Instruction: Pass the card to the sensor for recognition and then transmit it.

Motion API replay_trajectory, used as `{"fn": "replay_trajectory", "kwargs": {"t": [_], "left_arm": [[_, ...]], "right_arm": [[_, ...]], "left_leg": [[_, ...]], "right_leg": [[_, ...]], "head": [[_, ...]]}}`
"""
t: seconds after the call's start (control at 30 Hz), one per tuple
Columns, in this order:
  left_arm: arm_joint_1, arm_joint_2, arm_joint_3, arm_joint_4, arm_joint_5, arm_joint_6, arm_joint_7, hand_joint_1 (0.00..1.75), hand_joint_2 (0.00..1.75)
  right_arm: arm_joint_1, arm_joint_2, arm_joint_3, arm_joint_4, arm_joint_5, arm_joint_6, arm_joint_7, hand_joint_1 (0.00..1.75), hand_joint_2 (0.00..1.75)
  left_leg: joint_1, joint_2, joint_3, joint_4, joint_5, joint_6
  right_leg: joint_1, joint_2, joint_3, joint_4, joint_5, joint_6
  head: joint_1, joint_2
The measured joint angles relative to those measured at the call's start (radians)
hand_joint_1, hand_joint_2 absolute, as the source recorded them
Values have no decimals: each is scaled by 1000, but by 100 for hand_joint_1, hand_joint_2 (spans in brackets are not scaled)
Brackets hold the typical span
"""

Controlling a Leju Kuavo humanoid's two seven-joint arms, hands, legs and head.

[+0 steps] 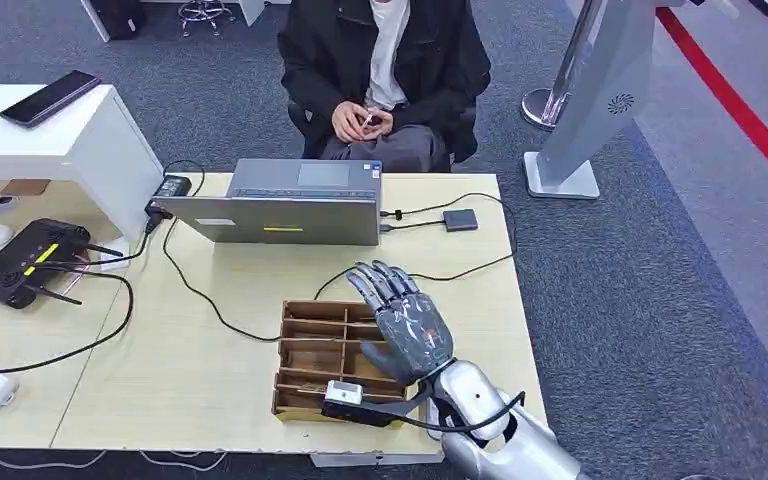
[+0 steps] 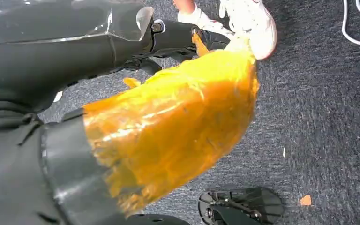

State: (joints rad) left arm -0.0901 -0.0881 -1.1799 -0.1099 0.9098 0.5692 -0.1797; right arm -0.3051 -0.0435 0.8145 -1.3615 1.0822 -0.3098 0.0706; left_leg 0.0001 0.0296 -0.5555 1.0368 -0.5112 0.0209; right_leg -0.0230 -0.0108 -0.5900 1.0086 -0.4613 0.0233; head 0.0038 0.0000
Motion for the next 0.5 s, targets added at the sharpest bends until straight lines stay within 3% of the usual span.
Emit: {"fn": "replay_trajectory", "kwargs": {"t": [0.5], "left_arm": [[0, 0, -1, 0, 4, 0, 0, 0, 0]], "right_arm": [[0, 0, 0, 8, -3, 4, 3, 28, 175]], "left_leg": [[0, 0, 0, 0, 0, 0]], "right_leg": [[0, 0, 0, 0, 0, 0]], "head": [[0, 0]]}}
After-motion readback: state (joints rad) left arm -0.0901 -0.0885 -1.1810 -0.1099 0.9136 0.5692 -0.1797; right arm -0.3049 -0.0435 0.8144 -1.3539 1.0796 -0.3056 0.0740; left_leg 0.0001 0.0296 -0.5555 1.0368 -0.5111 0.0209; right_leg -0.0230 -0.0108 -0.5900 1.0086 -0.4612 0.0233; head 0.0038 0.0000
